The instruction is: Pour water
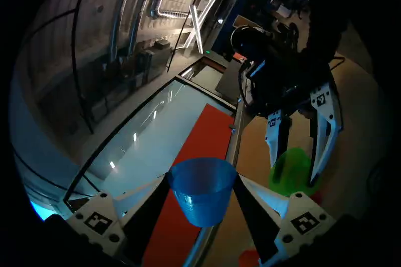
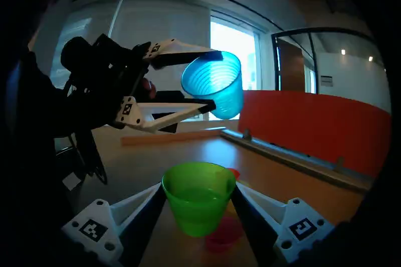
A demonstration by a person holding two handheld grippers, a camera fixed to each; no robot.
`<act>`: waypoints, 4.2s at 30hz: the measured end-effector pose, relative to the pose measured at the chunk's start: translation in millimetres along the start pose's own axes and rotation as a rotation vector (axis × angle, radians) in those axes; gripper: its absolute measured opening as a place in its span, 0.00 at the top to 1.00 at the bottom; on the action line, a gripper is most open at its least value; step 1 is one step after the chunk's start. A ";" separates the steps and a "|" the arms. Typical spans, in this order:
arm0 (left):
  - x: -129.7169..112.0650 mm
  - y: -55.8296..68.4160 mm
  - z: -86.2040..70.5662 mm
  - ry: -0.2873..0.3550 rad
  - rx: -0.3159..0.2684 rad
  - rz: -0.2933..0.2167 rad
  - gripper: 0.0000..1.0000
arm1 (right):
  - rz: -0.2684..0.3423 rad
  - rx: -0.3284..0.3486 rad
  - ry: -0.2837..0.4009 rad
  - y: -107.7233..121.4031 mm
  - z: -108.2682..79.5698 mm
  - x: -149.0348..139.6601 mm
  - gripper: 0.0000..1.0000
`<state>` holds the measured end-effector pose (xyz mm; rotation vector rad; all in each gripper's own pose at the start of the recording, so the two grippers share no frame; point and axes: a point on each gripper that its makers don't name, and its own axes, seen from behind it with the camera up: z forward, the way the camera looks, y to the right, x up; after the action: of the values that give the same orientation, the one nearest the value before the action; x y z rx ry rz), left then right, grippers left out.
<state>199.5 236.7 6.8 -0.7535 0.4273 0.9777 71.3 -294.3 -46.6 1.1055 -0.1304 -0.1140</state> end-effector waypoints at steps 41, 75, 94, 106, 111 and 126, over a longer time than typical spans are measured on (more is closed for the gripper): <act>-27.6 -15.3 -5.3 -0.061 -0.030 -0.910 0.12 | -0.011 -0.008 0.010 2.1 1.0 6.2 0.10; -70.1 18.8 -26.7 -0.184 -0.040 -0.967 0.12 | -0.003 -0.038 -0.044 14.7 -11.5 -3.9 0.10; -94.9 83.0 -46.2 -0.283 -0.094 -0.975 0.12 | -0.004 -0.069 -0.165 31.4 -36.5 -30.0 0.10; -105.1 121.6 -51.4 -0.316 -0.126 -0.972 0.11 | 0.008 -0.078 -0.226 40.7 -45.5 -51.3 0.10; -109.8 140.0 -52.1 -0.333 -0.147 -0.965 0.11 | 0.017 -0.079 -0.255 43.9 -49.0 -61.3 0.10; -120.3 179.1 -51.0 -0.382 -0.210 -0.952 0.11 | 0.042 -0.070 -0.334 49.9 -53.2 -91.0 0.10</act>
<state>-15.8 190.0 -18.6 -0.8099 -0.3683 0.2421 -8.5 -211.0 -29.8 1.0064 -0.4451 -0.2634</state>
